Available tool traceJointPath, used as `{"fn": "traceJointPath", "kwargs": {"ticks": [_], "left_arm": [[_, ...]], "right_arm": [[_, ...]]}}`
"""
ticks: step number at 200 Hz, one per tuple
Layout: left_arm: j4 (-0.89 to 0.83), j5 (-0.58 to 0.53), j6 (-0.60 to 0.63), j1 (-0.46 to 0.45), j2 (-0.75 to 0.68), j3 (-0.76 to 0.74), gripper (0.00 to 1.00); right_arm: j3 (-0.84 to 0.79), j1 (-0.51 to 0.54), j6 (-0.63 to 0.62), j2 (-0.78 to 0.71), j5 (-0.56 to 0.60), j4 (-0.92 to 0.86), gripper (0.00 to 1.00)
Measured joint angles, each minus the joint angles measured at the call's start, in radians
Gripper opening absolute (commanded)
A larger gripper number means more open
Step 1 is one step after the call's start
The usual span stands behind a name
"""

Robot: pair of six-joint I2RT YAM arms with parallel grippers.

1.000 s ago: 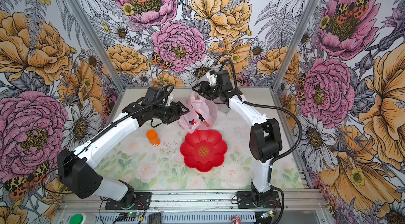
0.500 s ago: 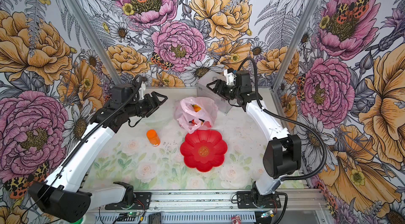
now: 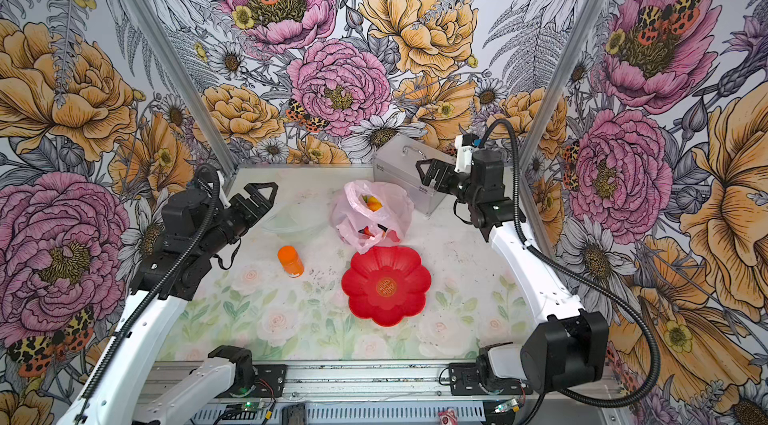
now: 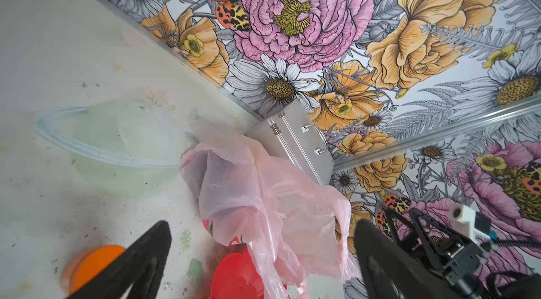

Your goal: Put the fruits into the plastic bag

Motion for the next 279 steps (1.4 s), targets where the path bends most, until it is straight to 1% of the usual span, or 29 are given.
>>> {"fn": "traceJointPath", "kwargs": {"ticks": [17, 35, 47, 61, 101, 118, 130, 161, 201, 238, 279], "left_arm": [[0.010, -0.079, 0.018, 0.000, -0.058, -0.050, 0.99], [0.035, -0.175, 0.056, 0.001, -0.129, -0.122, 0.99], [0.054, -0.235, 0.087, 0.001, -0.181, -0.176, 0.99], [0.078, -0.307, 0.127, 0.001, -0.251, -0.249, 0.99], [0.125, -0.497, 0.216, 0.001, -0.444, -0.434, 0.99], [0.151, -0.561, 0.250, 0.002, -0.507, -0.495, 0.99], [0.165, -0.592, 0.272, 0.002, -0.525, -0.522, 0.99], [0.203, -0.632, 0.318, 0.014, -0.511, -0.555, 0.99], [0.285, -0.663, 0.353, 0.047, -0.435, -0.615, 0.99], [0.405, -0.664, 0.383, 0.110, -0.323, -0.670, 0.99], [0.581, -0.649, 0.403, 0.177, -0.151, -0.684, 0.99]], "right_arm": [[-0.170, 0.000, -0.001, -0.090, 0.099, 0.161, 0.99], [-0.379, 0.000, -0.009, -0.178, 0.205, 0.378, 0.99], [-0.466, -0.003, -0.018, -0.208, 0.273, 0.450, 0.99], [-0.504, -0.008, -0.039, -0.225, 0.332, 0.461, 0.99], [-0.533, -0.023, -0.198, -0.297, 0.423, 0.462, 0.99], [-0.549, -0.058, -0.252, -0.309, 0.451, 0.442, 0.99], [-0.566, -0.091, -0.278, -0.303, 0.462, 0.431, 0.99], [-0.617, -0.163, -0.332, -0.235, 0.465, 0.427, 1.00], [-0.640, -0.207, -0.380, -0.038, 0.465, 0.500, 1.00], [-0.654, -0.216, -0.398, 0.114, 0.465, 0.606, 1.00], [-0.658, -0.217, -0.412, 0.159, 0.461, 0.681, 1.00]]}}
